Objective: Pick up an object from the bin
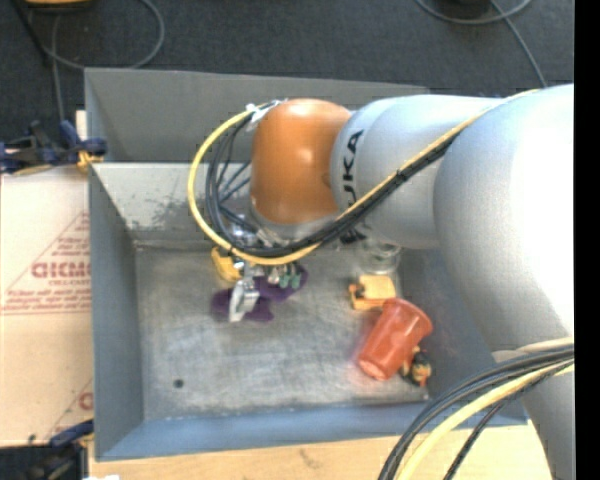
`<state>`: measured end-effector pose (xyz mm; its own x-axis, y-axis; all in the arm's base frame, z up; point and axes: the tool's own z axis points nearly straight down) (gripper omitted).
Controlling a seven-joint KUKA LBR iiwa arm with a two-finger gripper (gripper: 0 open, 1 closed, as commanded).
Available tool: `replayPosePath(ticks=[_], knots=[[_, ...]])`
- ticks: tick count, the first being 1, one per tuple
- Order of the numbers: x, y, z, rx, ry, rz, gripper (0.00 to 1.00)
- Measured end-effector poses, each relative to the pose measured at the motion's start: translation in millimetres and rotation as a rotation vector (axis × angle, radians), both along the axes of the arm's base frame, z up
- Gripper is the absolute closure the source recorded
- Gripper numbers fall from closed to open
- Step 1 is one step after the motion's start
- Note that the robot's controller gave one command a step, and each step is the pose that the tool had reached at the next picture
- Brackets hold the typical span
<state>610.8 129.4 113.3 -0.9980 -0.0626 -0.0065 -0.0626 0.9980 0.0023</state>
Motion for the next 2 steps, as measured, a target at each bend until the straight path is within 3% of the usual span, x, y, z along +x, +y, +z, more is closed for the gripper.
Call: replayPosePath(ticks=[1,2], knots=[[-6.2,-19.3,-26.3,0.019,-0.043,-0.167,1.0],[-6.3,-19.2,-26.3,0.019,-0.043,-0.168,1.0]])
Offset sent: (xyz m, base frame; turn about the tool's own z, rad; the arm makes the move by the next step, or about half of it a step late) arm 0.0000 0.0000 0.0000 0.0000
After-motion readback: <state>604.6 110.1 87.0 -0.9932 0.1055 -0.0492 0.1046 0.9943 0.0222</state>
